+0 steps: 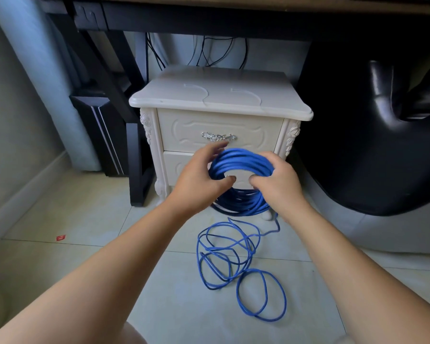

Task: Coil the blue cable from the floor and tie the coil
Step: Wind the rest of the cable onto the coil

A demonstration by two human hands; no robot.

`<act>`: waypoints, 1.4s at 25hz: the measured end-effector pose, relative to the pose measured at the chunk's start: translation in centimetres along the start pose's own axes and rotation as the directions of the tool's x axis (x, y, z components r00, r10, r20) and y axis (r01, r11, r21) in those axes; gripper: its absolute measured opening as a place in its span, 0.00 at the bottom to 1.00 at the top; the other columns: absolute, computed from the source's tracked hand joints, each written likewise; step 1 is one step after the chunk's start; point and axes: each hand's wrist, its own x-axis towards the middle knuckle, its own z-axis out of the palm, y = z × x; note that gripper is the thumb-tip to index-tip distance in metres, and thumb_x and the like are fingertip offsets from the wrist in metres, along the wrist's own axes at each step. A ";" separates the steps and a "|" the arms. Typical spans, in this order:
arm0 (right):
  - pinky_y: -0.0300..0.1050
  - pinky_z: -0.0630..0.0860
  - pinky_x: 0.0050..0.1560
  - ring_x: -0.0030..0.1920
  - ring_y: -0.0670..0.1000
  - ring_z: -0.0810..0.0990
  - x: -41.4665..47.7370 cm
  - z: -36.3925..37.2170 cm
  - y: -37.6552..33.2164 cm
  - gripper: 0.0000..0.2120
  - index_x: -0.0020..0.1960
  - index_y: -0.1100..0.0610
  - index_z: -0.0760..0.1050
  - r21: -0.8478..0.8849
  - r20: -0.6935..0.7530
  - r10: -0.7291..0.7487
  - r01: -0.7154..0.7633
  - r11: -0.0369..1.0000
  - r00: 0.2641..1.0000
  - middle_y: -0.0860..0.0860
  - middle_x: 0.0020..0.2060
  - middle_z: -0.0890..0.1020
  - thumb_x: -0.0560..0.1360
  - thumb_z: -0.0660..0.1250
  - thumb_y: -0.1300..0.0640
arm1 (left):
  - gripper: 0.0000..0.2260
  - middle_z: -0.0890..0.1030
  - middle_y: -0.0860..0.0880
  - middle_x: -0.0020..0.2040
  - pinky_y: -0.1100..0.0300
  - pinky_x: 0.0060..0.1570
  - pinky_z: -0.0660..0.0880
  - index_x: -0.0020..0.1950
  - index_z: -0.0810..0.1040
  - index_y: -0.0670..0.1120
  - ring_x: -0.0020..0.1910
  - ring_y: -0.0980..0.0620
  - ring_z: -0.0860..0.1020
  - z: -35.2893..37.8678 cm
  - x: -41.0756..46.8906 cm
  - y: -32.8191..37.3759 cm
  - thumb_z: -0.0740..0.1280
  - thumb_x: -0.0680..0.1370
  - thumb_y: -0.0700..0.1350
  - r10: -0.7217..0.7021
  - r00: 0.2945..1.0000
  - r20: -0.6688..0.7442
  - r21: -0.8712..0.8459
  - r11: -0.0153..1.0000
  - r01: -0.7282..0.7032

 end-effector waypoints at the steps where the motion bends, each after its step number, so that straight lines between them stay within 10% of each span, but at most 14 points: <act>1: 0.43 0.74 0.45 0.41 0.50 0.79 -0.3 0.1 -0.1 0.17 0.49 0.48 0.77 -0.117 0.052 -0.073 0.079 0.990 0.996 0.47 0.39 0.82 0.66 0.69 0.66 | 0.29 0.76 0.54 0.62 0.66 0.58 0.72 0.69 0.71 0.56 0.60 0.62 0.75 0.0 0.0 -0.1 0.72 0.69 0.42 0.033 0.999 0.023 0.062 0.997 -0.035; 5: 0.40 0.74 0.46 0.44 0.49 0.78 -1.0 0.6 -0.1 0.20 0.53 0.47 0.79 -0.252 0.153 -0.171 0.205 0.946 0.973 0.44 0.41 0.81 0.66 0.69 0.66 | 0.14 0.80 0.55 0.43 0.68 0.41 0.72 0.56 0.77 0.51 0.41 0.56 0.77 0.8 -0.6 -0.2 0.70 0.73 0.40 -0.023 0.997 0.077 0.248 0.969 0.003; 10: 0.35 0.74 0.42 0.40 0.46 0.78 -0.7 0.3 -0.3 0.19 0.52 0.47 0.77 -0.133 0.052 -0.151 0.157 0.979 0.987 0.44 0.40 0.81 0.66 0.71 0.65 | 0.04 0.76 0.51 0.32 0.66 0.30 0.67 0.45 0.75 0.45 0.29 0.57 0.70 1.2 -0.3 0.3 0.69 0.74 0.40 -0.098 0.995 -0.014 0.089 0.991 0.099; 18: 0.38 0.78 0.46 0.43 0.44 0.82 -0.3 -0.3 -0.3 0.17 0.49 0.43 0.79 0.146 0.075 -0.127 0.115 0.983 0.989 0.43 0.42 0.84 0.68 0.74 0.64 | 0.05 0.77 0.47 0.35 0.51 0.42 0.73 0.47 0.78 0.43 0.36 0.50 0.74 1.3 0.1 0.0 0.72 0.73 0.39 -0.291 0.956 -0.032 -0.313 0.911 0.267; 29: 0.51 0.81 0.50 0.48 0.51 0.85 0.8 -1.2 -1.3 0.20 0.56 0.48 0.76 0.401 0.154 0.068 -0.125 0.908 0.986 0.51 0.49 0.84 0.67 0.77 0.52 | 0.07 0.72 0.48 0.35 0.48 0.52 0.78 0.54 0.77 0.43 0.36 0.52 0.72 1.4 1.0 3.2 0.68 0.77 0.38 -0.562 0.826 -0.038 -0.786 0.528 0.322; 32: 0.47 0.82 0.39 0.42 0.50 0.84 0.9 -1.4 -2.6 0.16 0.55 0.52 0.74 0.412 0.249 0.099 -0.197 0.890 0.963 0.55 0.48 0.82 0.71 0.75 0.56 | 0.07 0.71 0.48 0.34 0.51 0.47 0.79 0.54 0.77 0.42 0.36 0.52 0.73 0.9 1.3 4.0 0.68 0.77 0.39 -0.604 0.796 -0.042 -0.838 0.455 0.301; 35: 0.51 0.82 0.48 0.44 0.52 0.83 0.7 -1.0 -2.7 0.13 0.52 0.54 0.75 0.437 0.235 0.120 -0.216 0.873 0.964 0.52 0.42 0.82 0.70 0.75 0.57 | 0.04 0.72 0.50 0.35 0.59 0.37 0.78 0.51 0.77 0.43 0.36 0.53 0.73 1.1 1.1 5.0 0.68 0.78 0.40 -0.620 0.784 -0.037 -0.880 0.391 0.268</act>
